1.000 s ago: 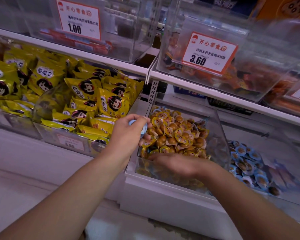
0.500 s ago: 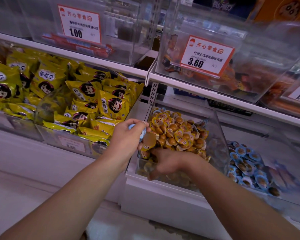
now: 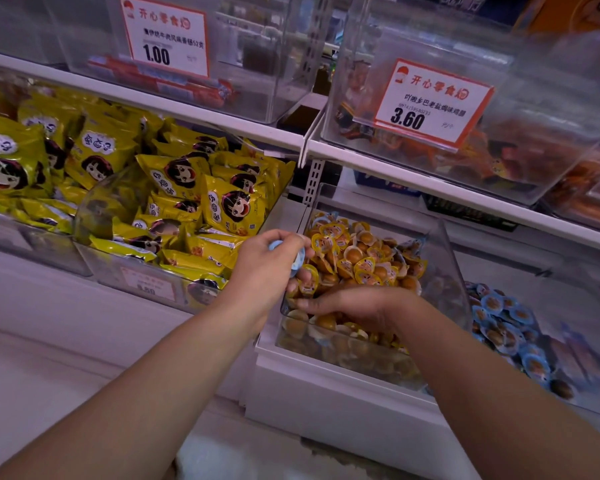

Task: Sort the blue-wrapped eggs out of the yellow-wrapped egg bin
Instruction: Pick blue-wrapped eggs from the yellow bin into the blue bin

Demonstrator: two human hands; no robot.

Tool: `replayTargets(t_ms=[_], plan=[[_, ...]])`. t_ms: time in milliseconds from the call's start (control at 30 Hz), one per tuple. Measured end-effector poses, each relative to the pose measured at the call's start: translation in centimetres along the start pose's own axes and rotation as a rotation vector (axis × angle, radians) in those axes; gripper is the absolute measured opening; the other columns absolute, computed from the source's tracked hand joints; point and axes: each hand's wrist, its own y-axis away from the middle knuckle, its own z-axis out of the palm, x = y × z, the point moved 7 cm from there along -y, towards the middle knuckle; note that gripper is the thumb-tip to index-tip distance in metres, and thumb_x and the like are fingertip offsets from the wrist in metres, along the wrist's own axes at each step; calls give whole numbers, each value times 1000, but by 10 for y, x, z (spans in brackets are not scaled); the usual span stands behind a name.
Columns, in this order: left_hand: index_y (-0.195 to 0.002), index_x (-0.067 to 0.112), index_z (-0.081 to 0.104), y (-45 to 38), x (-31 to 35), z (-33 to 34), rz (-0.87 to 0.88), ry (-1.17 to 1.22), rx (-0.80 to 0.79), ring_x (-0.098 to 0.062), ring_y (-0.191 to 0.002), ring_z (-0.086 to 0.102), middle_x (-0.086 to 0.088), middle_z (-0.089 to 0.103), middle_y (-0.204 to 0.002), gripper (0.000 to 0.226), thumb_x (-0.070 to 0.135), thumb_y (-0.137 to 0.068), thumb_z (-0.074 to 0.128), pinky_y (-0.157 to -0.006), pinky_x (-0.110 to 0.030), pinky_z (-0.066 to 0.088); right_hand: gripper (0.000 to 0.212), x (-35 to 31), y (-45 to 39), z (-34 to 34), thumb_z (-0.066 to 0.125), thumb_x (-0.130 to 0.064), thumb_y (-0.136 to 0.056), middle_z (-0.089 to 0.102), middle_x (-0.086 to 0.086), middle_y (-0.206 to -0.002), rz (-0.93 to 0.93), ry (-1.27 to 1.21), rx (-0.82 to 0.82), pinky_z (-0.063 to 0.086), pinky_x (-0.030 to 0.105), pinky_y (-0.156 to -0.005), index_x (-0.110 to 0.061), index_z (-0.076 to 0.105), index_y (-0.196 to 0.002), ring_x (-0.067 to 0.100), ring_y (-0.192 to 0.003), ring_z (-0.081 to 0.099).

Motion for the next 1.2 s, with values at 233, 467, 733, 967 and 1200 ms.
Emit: replayTargets(t_ms=[233, 467, 733, 967, 1200], plan=[[-92, 5, 68, -1, 1, 2, 8, 36, -1, -17, -50, 58, -5, 72, -78, 13, 14, -93, 58, -38, -23, 36, 48, 13, -7, -7, 83, -50, -68, 76, 4, -96, -68, -14, 197, 57, 36, -80, -14, 76, -100, 16, -85, 71], [-88, 9, 69, -1, 3, 3, 20, 20, 3, -17, -52, 59, -2, 72, -76, 14, 16, -93, 58, -40, -24, 38, 49, 11, -9, -2, 86, -46, -65, 77, -2, -100, -68, -130, 177, 57, 30, -85, -18, 75, -103, 16, -95, 73], [-90, 5, 69, 3, 8, 5, 31, 12, 15, -16, -52, 59, -9, 73, -82, 14, 12, -94, 57, -39, -22, 37, 55, 13, -5, -13, 88, -49, -51, 77, 4, -84, -93, -162, 385, 58, 35, -76, -13, 77, -92, 12, -74, 69], [-82, 17, 69, 11, 19, 10, 220, -123, -47, -16, -54, 63, 2, 72, -80, 16, 23, -94, 60, -42, -19, 40, 43, 31, 24, -51, 90, -32, -67, 77, 13, -92, -87, -580, 503, 57, 34, -58, -9, 75, -100, 27, -77, 75], [-83, 36, 68, 14, 1, 37, 235, -335, -128, -7, -55, 64, 5, 70, -70, 14, 37, -94, 60, -51, -28, 45, 33, 43, 60, -104, 85, -19, -75, 76, 14, -103, -103, -601, 706, 61, 47, -80, -9, 76, -105, 31, -97, 72]])
